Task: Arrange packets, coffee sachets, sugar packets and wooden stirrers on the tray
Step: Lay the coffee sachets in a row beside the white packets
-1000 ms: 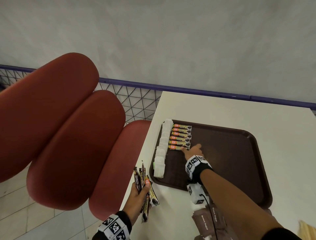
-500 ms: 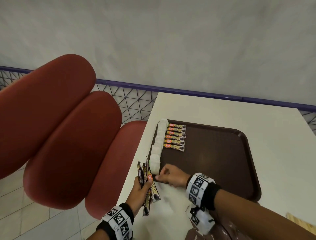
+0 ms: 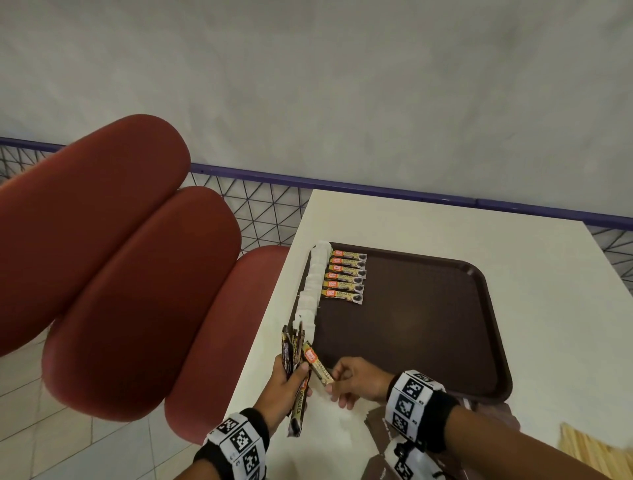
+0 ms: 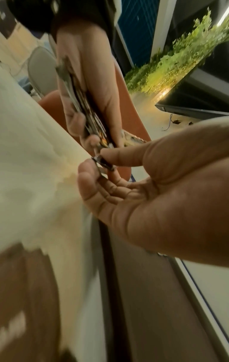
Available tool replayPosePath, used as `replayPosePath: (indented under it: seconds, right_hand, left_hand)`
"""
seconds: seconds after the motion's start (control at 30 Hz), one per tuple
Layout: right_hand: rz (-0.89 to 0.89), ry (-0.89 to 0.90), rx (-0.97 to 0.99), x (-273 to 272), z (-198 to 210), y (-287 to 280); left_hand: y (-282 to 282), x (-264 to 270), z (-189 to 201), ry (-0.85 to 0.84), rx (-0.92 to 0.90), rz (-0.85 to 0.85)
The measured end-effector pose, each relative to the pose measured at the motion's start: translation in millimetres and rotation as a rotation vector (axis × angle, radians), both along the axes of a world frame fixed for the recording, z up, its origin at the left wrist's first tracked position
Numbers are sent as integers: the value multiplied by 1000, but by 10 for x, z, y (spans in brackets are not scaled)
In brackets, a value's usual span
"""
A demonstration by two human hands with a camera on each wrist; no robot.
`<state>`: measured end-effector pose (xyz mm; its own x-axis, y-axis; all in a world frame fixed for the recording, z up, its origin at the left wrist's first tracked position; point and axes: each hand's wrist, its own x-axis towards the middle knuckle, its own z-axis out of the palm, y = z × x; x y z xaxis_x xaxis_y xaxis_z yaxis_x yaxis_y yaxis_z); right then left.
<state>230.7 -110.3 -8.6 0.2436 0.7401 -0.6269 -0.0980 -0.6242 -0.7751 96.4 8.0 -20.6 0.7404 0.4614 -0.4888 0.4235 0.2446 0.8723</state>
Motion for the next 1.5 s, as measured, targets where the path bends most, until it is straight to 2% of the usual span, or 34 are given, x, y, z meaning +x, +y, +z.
replayPosePath:
  seconds: [0.2, 0.43, 0.7, 0.87, 1.03, 1.5]
  right_hand:
    - [11, -42, -72, 304, 61, -236]
    - [-209, -405, -44, 802, 93, -45]
    - [-414, -400, -78, 938, -125, 341]
    - [-594, -428, -149, 948, -277, 444]
    - [-686, -481, -178, 968, -334, 508]
    - [-589, -581, -234, 983, -234, 565]
  left_hand:
    - [-31, -77, -23, 36, 2, -75]
    - [12, -155, -22, 56, 10, -57]
    - [99, -252, -15, 58, -7, 12]
    - [133, -282, -34, 71, -17, 27]
    - [152, -277, -36, 72, -13, 26]
    - [185, -216, -31, 69, -28, 10]
